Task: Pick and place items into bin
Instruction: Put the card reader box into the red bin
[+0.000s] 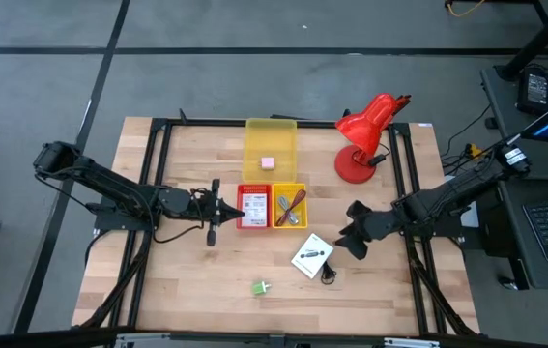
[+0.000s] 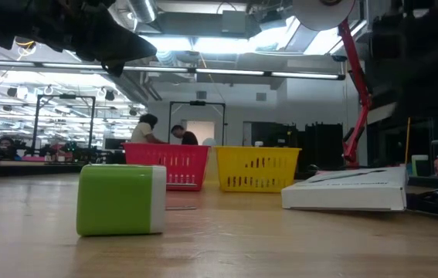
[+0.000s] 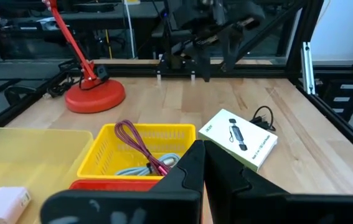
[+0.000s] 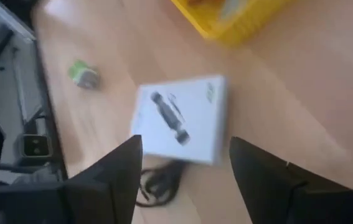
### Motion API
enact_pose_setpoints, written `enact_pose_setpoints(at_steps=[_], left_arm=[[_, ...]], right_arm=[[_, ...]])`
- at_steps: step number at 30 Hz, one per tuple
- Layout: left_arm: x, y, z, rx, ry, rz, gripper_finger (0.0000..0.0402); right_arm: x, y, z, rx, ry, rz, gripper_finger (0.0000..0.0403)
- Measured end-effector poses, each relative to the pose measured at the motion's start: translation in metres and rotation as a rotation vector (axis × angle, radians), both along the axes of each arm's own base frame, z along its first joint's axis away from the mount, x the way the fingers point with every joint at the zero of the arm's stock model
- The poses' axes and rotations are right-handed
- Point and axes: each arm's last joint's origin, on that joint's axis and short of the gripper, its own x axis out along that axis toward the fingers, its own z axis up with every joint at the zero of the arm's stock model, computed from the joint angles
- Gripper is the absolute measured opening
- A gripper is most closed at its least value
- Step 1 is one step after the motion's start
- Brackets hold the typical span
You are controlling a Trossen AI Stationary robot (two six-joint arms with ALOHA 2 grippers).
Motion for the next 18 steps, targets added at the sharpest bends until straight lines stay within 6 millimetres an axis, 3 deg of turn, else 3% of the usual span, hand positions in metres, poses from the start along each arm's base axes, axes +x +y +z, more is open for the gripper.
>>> enact_pose_setpoints(at_steps=[6, 18], left_arm=[[0.0, 0.0, 0.0, -0.004, 0.0, 0.001, 0.0003], [0.0, -0.001, 0.0, -0.037, 0.002, -0.039, 0.0003]], right_arm=[[-0.009, -0.003, -0.014, 0.084, 0.118, -0.082, 0.022], [-0.018, -0.008, -0.059, 0.217, -0.053, -0.11, 0.022]])
